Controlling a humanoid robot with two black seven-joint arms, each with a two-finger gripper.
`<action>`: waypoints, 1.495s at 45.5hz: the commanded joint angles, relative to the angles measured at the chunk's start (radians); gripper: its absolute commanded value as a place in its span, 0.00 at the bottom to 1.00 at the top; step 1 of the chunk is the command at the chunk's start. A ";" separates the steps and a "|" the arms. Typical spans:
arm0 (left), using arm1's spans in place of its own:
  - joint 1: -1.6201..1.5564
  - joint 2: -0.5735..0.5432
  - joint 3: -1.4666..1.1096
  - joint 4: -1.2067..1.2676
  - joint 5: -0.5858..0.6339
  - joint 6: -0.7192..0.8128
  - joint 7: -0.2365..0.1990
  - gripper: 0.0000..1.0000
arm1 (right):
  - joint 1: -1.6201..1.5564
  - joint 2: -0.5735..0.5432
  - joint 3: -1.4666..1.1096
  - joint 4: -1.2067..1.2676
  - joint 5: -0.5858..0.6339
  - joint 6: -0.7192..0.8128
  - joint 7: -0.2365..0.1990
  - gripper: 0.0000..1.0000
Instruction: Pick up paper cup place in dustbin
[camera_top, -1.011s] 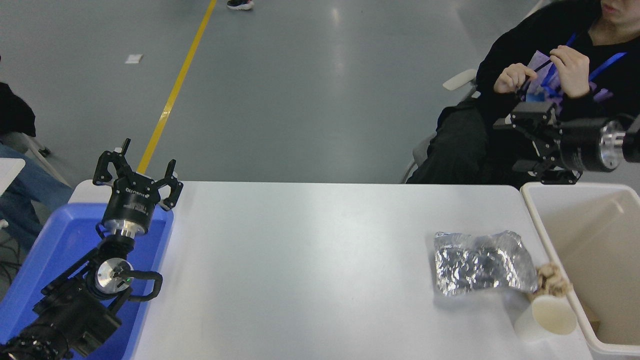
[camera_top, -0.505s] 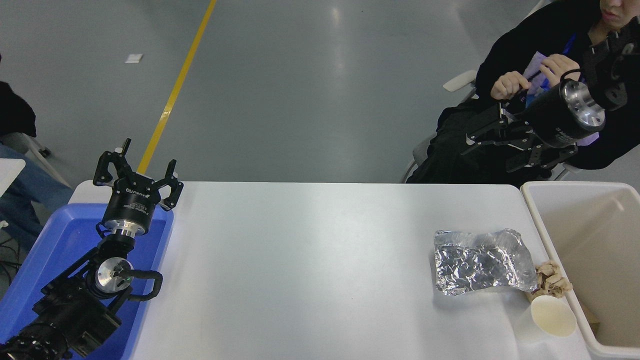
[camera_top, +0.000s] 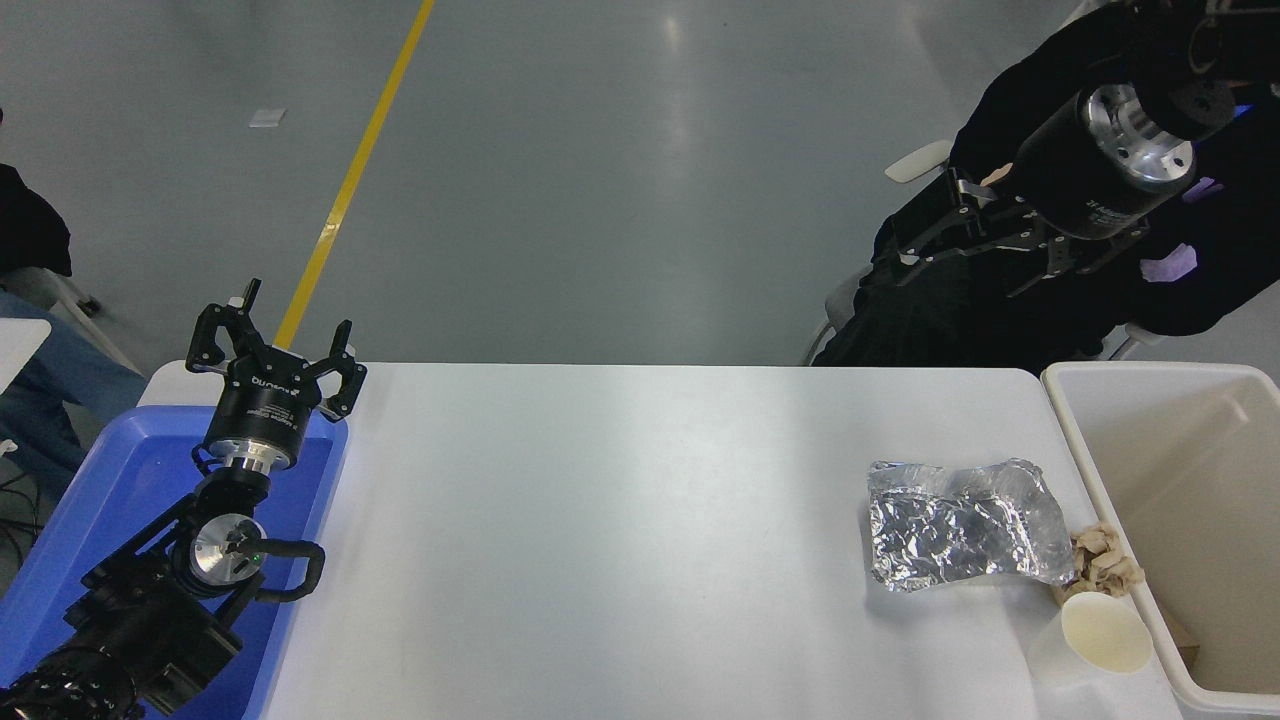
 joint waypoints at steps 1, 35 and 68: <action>0.000 0.001 0.000 0.000 0.001 -0.002 0.001 0.98 | 0.039 0.006 -0.056 0.012 0.025 0.001 -0.097 1.00; 0.000 0.001 0.002 0.000 0.001 0.000 0.001 0.98 | -0.047 -0.089 -0.278 0.170 0.033 0.001 -0.103 1.00; 0.000 0.001 0.000 0.000 -0.001 0.000 0.000 0.98 | -0.362 -0.324 -0.280 0.119 0.317 0.001 -0.109 0.99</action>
